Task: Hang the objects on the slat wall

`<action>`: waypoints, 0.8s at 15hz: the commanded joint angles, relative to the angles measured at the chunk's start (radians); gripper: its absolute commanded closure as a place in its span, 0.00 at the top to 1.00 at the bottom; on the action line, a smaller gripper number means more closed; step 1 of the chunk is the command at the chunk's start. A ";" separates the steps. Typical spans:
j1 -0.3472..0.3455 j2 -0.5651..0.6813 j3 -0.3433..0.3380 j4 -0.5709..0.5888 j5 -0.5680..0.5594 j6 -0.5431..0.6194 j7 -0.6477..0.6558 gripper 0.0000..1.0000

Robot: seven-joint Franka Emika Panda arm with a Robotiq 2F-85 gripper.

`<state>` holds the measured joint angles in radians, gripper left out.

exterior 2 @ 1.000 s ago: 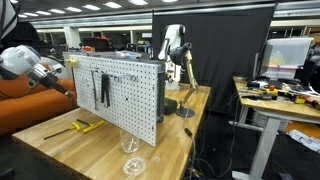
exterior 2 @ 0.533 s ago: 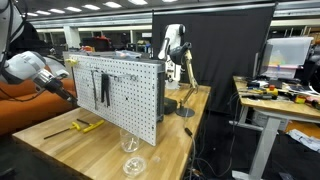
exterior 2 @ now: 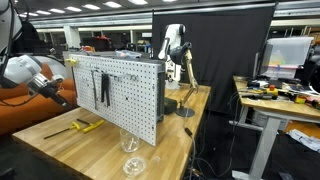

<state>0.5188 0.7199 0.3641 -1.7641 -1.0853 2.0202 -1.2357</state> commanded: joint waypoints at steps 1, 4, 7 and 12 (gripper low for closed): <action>-0.045 -0.011 0.021 -0.057 -0.005 0.112 -0.063 1.00; -0.067 -0.015 0.018 -0.094 0.011 0.154 -0.111 1.00; -0.090 -0.026 0.020 -0.122 0.039 0.133 -0.181 1.00; -0.078 -0.005 0.001 -0.103 0.052 0.115 -0.207 1.00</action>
<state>0.4366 0.7140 0.3693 -1.8707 -1.0380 2.1365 -1.4385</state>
